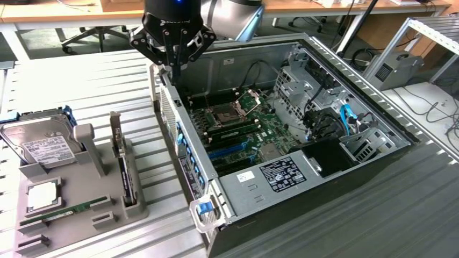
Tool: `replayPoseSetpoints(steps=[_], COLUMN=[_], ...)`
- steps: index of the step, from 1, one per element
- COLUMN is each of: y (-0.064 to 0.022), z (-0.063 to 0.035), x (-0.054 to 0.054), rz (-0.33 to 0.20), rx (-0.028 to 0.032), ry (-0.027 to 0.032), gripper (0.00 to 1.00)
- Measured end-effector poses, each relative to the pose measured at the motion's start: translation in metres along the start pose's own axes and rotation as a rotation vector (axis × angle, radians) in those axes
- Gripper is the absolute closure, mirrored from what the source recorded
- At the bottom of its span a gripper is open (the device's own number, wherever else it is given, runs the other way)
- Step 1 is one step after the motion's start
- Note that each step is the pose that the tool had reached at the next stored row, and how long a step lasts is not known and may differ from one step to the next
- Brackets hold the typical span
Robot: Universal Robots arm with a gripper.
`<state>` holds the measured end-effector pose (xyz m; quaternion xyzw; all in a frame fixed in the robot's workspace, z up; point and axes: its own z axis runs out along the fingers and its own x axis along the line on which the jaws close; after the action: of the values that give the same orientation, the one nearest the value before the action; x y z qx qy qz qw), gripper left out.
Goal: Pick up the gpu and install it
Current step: 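Reach for the gpu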
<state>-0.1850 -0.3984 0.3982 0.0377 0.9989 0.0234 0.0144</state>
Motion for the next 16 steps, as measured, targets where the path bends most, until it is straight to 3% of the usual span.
replayPoseSetpoints(steps=[16], y=[-0.0005], z=[-0.0002], x=[0.0063], rz=[0.0], rx=[0.0], ry=[0.0], gripper=[0.89])
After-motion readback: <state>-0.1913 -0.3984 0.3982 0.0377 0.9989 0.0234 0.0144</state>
